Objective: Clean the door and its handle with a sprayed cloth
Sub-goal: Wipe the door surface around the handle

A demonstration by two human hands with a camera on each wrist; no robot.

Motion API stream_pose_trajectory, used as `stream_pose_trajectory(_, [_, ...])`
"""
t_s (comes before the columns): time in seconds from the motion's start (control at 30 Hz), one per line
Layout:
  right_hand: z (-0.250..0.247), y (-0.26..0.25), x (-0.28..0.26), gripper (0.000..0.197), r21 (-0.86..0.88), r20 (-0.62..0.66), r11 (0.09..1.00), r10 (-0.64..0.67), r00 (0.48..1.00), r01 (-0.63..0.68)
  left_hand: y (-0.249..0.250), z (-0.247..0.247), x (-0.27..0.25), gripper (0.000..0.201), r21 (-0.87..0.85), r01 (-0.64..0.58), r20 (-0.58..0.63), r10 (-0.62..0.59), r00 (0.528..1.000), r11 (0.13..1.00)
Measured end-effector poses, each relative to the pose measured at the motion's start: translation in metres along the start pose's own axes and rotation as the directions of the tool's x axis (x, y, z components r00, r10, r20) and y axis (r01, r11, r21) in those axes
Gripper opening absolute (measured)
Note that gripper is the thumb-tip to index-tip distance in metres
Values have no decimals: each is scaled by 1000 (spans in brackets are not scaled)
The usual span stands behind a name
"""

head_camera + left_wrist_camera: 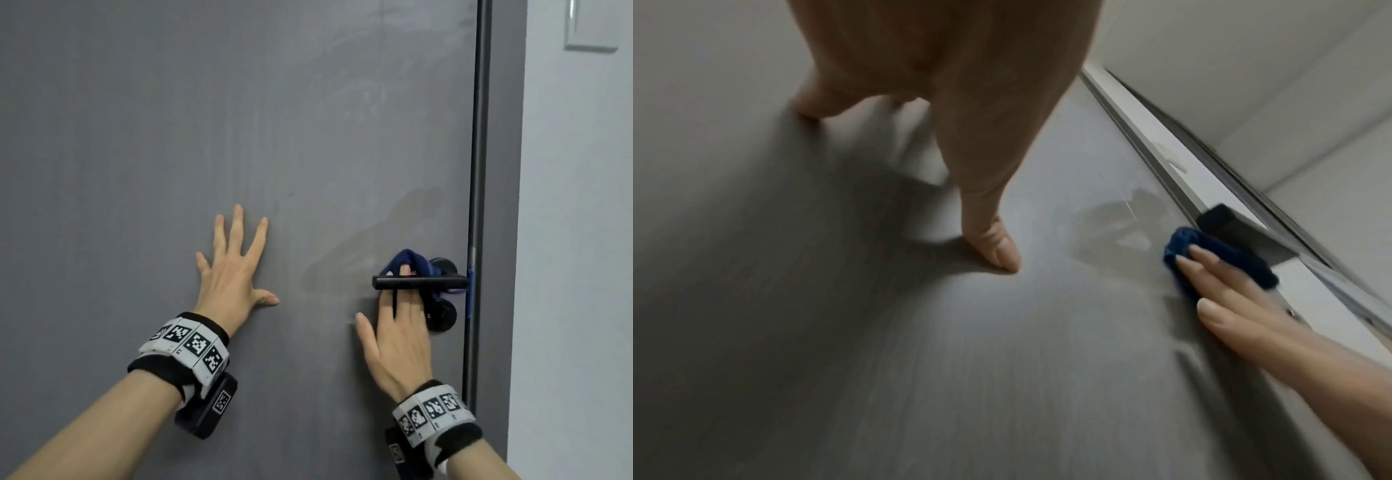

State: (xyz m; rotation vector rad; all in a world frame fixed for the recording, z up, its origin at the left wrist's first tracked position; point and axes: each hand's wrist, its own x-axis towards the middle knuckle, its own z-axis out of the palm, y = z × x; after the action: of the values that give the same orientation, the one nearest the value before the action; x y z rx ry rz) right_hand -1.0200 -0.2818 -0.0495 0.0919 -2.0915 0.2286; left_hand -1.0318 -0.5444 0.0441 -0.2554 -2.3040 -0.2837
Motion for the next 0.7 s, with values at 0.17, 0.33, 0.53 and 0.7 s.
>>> stream_pose_trajectory(0.17, [15, -63, 20, 69, 36, 78, 908, -420, 904, 418, -1, -1, 0, 144, 27, 45, 4, -45, 999, 999])
stream_pose_trajectory(0.33, [-4, -25, 48, 67, 70, -95, 996, -55, 994, 62, -4, -2, 1, 143, 28, 40, 22, -41, 999, 999])
stream_pose_trajectory(0.53, [5, -66, 61, 72, 25, -45, 985, -170, 984, 171, -5, -1, 3, 143, 23, 27, 23, -27, 999, 999])
stream_pose_trajectory(0.7, [11, -70, 29, 63, 8, 165, 827, -556, 814, 563, -16, -5, -2, 143, 28, -29, 56, 27, 998, 999])
